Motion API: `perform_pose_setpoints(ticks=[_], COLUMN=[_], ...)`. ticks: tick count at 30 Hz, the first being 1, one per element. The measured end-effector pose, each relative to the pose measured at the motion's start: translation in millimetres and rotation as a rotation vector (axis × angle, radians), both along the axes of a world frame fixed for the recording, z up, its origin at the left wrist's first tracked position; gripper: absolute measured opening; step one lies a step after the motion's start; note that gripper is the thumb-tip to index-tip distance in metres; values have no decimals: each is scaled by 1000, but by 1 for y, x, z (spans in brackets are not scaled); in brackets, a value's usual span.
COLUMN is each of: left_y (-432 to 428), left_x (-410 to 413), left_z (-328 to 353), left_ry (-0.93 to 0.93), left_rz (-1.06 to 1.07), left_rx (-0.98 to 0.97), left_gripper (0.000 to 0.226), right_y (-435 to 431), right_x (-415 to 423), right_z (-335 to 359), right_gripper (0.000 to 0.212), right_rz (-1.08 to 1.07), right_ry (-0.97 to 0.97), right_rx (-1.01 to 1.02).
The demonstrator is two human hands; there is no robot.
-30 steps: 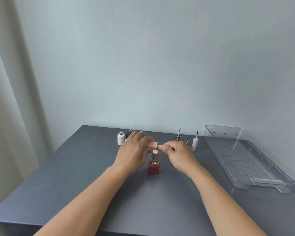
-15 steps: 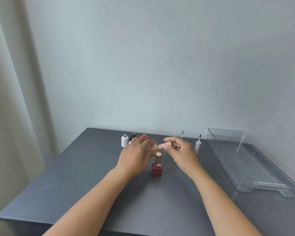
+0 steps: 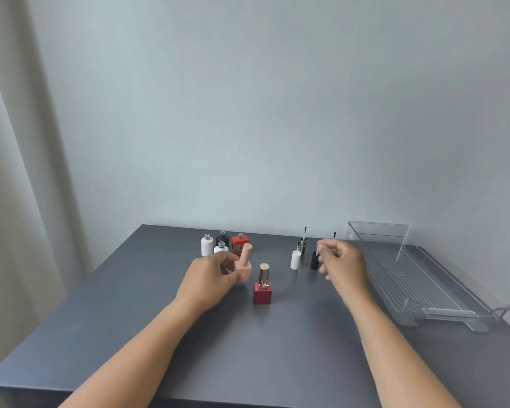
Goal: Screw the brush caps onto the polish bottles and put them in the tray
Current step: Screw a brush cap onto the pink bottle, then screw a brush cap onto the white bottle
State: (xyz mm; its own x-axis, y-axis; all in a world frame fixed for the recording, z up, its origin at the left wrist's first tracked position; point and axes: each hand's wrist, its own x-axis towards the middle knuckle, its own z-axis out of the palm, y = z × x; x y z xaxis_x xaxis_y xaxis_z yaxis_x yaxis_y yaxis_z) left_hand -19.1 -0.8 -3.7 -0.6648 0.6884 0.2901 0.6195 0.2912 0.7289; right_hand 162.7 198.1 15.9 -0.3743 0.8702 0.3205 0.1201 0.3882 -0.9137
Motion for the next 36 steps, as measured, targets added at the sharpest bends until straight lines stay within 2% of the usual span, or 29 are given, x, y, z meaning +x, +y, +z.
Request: perform_pose_setpoints(ticks=[2,6,10,14,19,24,26,32,36], left_y=[-1,-5,-6,-7,-14,-17,-14,3,11], left_x=[0,-2,-4,-4,-17,-46,-54,-55,-52], left_z=[-3,-8,-10,-9,-5,3,2,-6,-7], left_ry=[-5,-54,-86,-122,-232,-267,-235,-149,-92], left_rz=[-9,-6,-18,-47,-37,167,205,192,219], left_rx=[-20,-33,-47,-50,22,183,153,33,-31], left_gripper=[16,17,24,32,41,31,27,49,30], right_y=[-6,-12,-8,-5,-4,-6,-9,-18,-22], right_x=[-8,-24,-37,-43,-44,-40,-39,-35,-33], right_z=[-6,-13,-14,-16,-18,-20,-20,-20,-18], right_gripper=[5,13,24,22,17,15,15,8,9], right_rz=[44,68,41,6,-22,-23,-15,14,23], right_ry=[-121,-325,-416,-505,-518,-465,-441,-407,-376], right_rx=[-1,28,67,123,142,141,126,116,104])
